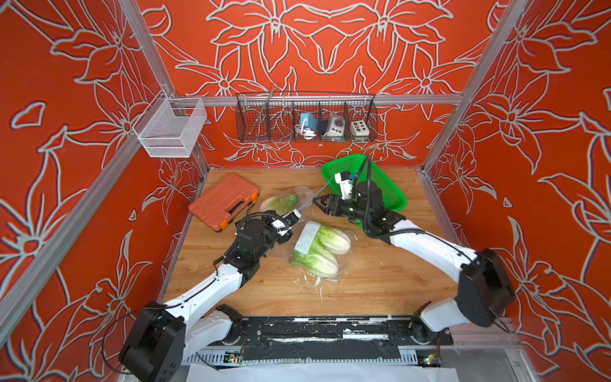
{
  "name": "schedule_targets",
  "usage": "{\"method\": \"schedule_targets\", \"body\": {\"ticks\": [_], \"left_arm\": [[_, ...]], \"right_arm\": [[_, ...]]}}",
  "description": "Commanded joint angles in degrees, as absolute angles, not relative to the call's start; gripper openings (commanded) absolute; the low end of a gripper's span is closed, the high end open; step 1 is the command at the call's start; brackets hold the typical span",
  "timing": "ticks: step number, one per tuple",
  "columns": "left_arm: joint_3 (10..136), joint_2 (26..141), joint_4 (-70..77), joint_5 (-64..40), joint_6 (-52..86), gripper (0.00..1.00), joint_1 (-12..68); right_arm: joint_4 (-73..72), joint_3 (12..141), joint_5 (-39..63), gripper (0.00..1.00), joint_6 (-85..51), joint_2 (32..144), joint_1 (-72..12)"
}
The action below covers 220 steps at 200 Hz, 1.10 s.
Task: Open the zip-top bag and take out the chinese cabbages
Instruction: Move the zipper food storage bag to the center of the board.
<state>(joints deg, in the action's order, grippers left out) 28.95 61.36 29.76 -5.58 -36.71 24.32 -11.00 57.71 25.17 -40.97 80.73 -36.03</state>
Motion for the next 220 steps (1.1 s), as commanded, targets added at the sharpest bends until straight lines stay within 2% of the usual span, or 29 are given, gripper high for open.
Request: {"method": "schedule_targets", "body": {"ticks": [1, 17, 50, 66, 107, 164, 220], "left_arm": [[32.5, 60.4, 29.8, -5.7, -30.0, 0.04, 23.7], [34.1, 59.7, 28.9, -7.8, -28.7, 0.0, 23.3], [37.2, 59.4, 30.3, -1.8, -26.8, 0.0, 23.0], [40.3, 59.9, 28.8, 0.7, -26.1, 0.0, 22.3], [49.9, 60.5, 22.4, 3.6, -28.1, 0.0, 21.2], [61.7, 57.6, 10.2, 7.4, -28.7, 0.0, 21.1], [64.3, 50.8, 2.2, 9.4, -28.8, 0.0, 21.1]], "right_arm": [[-6.6, 50.7, 17.7, 0.65, -27.3, 72.6, -36.8], [-4.4, 43.4, 12.9, 0.7, -22.0, 67.0, -39.4], [1.7, 34.5, 3.5, 0.8, -14.6, 61.5, -48.0], [3.2, 33.3, 1.8, 0.85, -12.3, 61.7, -51.2], [3.2, 34.0, -6.1, 0.86, -8.2, 69.0, -54.5], [1.3, 47.6, -14.4, 0.84, -8.0, 87.5, -53.6], [0.4, 71.3, -8.0, 0.83, -7.1, 108.9, -49.3]]}}
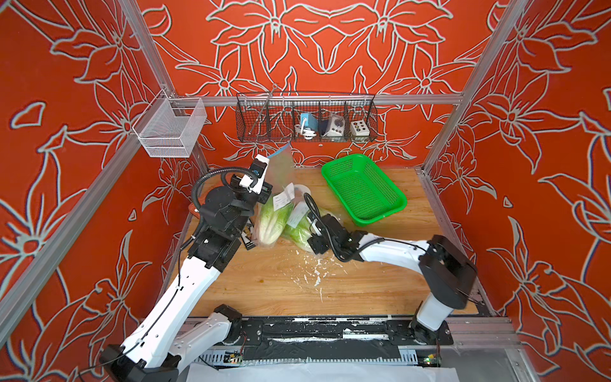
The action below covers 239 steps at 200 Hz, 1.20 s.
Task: Open the zip-top bag and take out the chinese cabbages
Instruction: Move the zipper food storage bag to the center of the board, then place the zipper food storage bag at the center of the board.
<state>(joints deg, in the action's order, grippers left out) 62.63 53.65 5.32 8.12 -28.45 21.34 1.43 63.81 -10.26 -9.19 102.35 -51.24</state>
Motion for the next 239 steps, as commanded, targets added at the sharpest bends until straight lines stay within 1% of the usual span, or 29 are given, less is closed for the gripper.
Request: {"method": "schedule_targets", "body": {"ticks": [1, 24, 35, 45, 63, 74, 116, 136, 152, 168, 186, 200, 203, 209, 213, 227, 239], "left_arm": [[64.4, 50.8, 2.2, 9.5, -28.9, 0.0, 21.1], [64.9, 49.6, -0.3, 9.4, -29.9, 0.0, 21.1], [64.9, 49.2, -0.9, 8.6, -29.9, 0.0, 21.1], [64.6, 48.8, -1.2, 7.6, -29.5, 0.0, 21.1], [63.2, 48.3, -0.7, 4.5, -28.4, 0.0, 21.1], [61.9, 48.0, -0.1, 0.4, -28.4, 0.0, 21.1], [56.5, 45.9, 3.2, -25.6, -25.7, 0.0, 21.4], [51.5, 44.0, 8.5, -33.2, -25.1, 0.0, 21.4], [47.8, 43.2, 11.6, -36.4, -26.0, 0.0, 21.3], [46.0, 43.7, 12.6, -38.3, -25.9, 0.0, 21.4], [44.0, 44.4, 12.8, -38.6, -26.2, 0.0, 21.4], [43.3, 44.8, 12.6, -35.1, -24.6, 0.0, 21.4], [43.2, 44.8, 12.5, -34.1, -24.2, 0.06, 21.4], [42.7, 44.9, 12.6, -31.8, -22.9, 0.22, 21.4], [42.4, 44.9, 12.8, -30.2, -22.0, 0.29, 21.4], [42.2, 45.1, 11.2, -26.7, -21.1, 0.39, 21.4], [42.1, 45.2, 9.0, -25.3, -20.9, 0.53, 21.4]], "right_arm": [[0.3, 71.6, -7.8, 0.83, -7.1, 109.2, -49.2], [-1.4, 78.4, -1.6, 0.84, -6.7, 113.9, -46.8], [-2.0, 78.9, 0.4, 0.85, -5.3, 113.0, -46.4], [-4.1, 76.6, 2.0, 0.87, -2.9, 110.2, -46.3], [-8.2, 69.5, 4.4, 0.88, -0.3, 102.5, -46.3], [-9.4, 64.5, 2.6, 0.88, -0.7, 97.2, -46.0], [-9.3, 48.0, -1.2, 0.89, -5.9, 74.2, -41.8], [-5.7, 44.4, -0.2, 0.89, -6.1, 63.7, -38.3], [-2.6, 44.0, 0.3, 0.89, -4.8, 57.5, -35.9], [1.4, 46.2, 1.4, 0.89, -1.5, 54.4, -34.8], [3.9, 48.7, 4.0, 0.89, 1.2, 54.0, -34.6], [5.0, 50.0, 7.1, 0.89, 1.2, 55.4, -34.6], [5.5, 50.3, 7.8, 0.89, 0.6, 55.9, -34.6], [6.4, 50.5, 8.7, 0.89, -1.2, 57.0, -34.6], [7.2, 50.2, 8.5, 0.89, -3.4, 57.7, -34.6], [8.4, 46.2, 4.2, 0.87, -13.5, 58.7, -34.5], [5.6, 40.4, 5.1, 0.87, -20.2, 58.0, -34.4]]}}
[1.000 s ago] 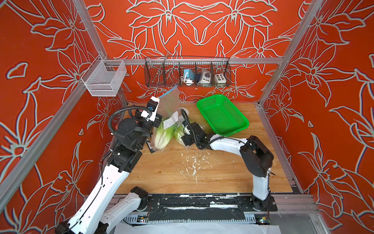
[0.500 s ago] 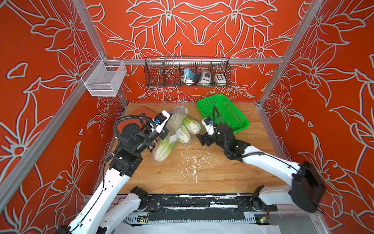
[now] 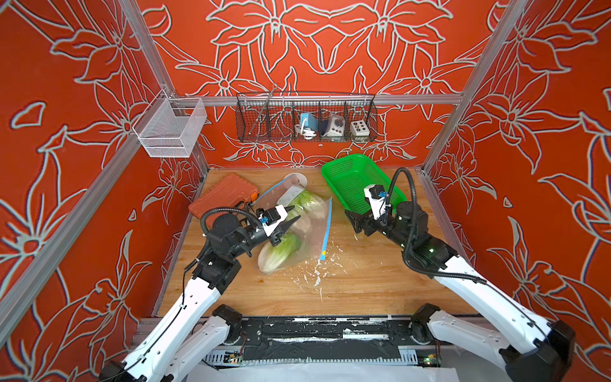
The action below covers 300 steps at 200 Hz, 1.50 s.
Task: Open the zip-top bag and take out the chinese cabbages
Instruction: Place the zipper food storage bag at the center of the board.
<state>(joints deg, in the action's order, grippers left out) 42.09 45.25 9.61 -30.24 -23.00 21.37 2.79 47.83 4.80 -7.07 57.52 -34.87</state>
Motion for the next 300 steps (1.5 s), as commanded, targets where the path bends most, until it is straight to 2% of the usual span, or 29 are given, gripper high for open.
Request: {"method": "schedule_targets", "body": {"ticks": [1, 31, 67, 162, 208, 216, 226, 271, 300], "left_arm": [[42.1, 45.2, 8.9, -25.2, -20.8, 0.54, 21.4], [39.5, 44.9, 9.5, -24.1, -20.6, 0.71, 21.4], [37.3, 44.5, 10.3, -24.9, -21.6, 0.84, 21.4], [33.9, 41.1, 3.7, -25.8, -29.4, 0.89, 21.4], [33.0, 40.3, 2.5, -25.3, -29.6, 0.9, 21.5], [33.0, 40.1, 2.5, -25.2, -29.6, 0.9, 21.5], [32.9, 40.0, 2.5, -24.9, -29.7, 0.9, 21.5], [32.2, 39.7, 3.0, -24.0, -29.6, 0.9, 21.7], [31.7, 40.0, 3.7, -24.3, -29.3, 0.9, 21.7]], "right_arm": [[5.4, 40.0, 5.0, 0.87, -20.8, 57.8, -34.3], [2.8, 32.9, 8.0, 0.86, -38.0, 55.8, -32.1], [2.4, 30.9, 9.4, 0.87, -43.1, 60.5, -30.7], [-9.8, 38.2, 23.9, 0.82, -34.8, 86.1, -29.3], [-16.0, 40.2, 31.2, 0.81, -34.5, 94.5, -29.4], [-17.0, 40.3, 32.6, 0.78, -34.8, 95.4, -29.4], [-18.2, 40.3, 34.2, 0.69, -35.3, 96.0, -29.5], [-20.5, 39.1, 35.9, 0.0, -37.8, 92.6, -29.7], [-17.5, 39.7, 35.4, 0.0, -37.0, 88.7, -29.7]]}}
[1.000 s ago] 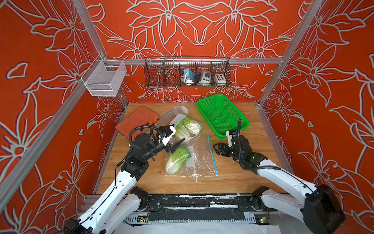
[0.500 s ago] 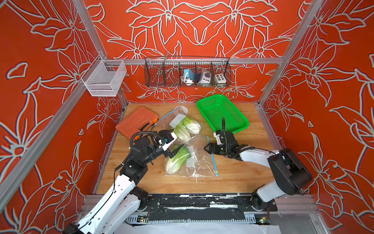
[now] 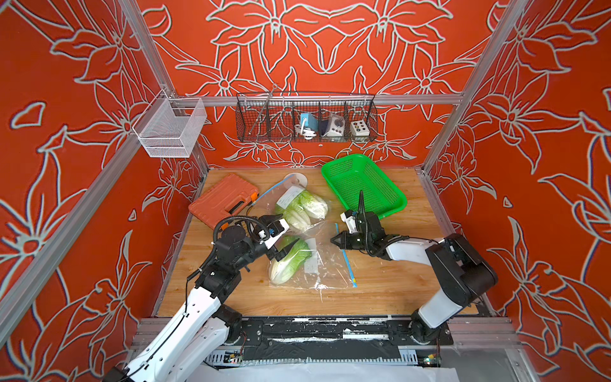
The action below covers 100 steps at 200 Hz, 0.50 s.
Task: Open the zip-top bag and take out the chinese cabbages
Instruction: Place the zipper food storage bag at the center of the board, then adjust the zipper food storage bag at the center of the board.
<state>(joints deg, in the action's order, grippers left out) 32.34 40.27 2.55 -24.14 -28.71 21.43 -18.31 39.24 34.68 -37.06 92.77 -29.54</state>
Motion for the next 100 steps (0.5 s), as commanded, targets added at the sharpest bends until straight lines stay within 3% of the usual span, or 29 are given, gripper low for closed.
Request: {"method": "schedule_targets", "body": {"ticks": [1, 9, 31, 43, 67, 100], "left_arm": [[31.7, 40.0, 3.7, -24.3, -29.3, 0.9, 21.7], [31.6, 40.2, 3.7, -24.2, -29.5, 0.9, 21.7], [31.2, 40.5, 3.9, -24.4, -30.0, 0.91, 21.7], [30.5, 40.6, 3.9, -25.7, -31.7, 0.91, 21.8], [29.3, 41.5, 2.6, -27.3, -36.5, 0.93, 22.7], [28.4, 42.0, 0.5, -27.1, -40.3, 0.94, 24.2]], "right_arm": [[-17.3, 39.7, 35.3, 0.0, -36.7, 88.7, -29.7], [-15.4, 39.7, 33.5, 0.0, -35.3, 86.8, -29.7], [-8.1, 41.1, 27.2, 0.55, -28.7, 83.4, -29.7], [-5.6, 42.4, 25.4, 0.72, -25.0, 83.4, -29.7], [-4.3, 46.3, 24.5, 0.86, -20.9, 87.4, -29.7], [-4.7, 50.8, 23.2, 0.9, -24.5, 94.8, -29.7]]}}
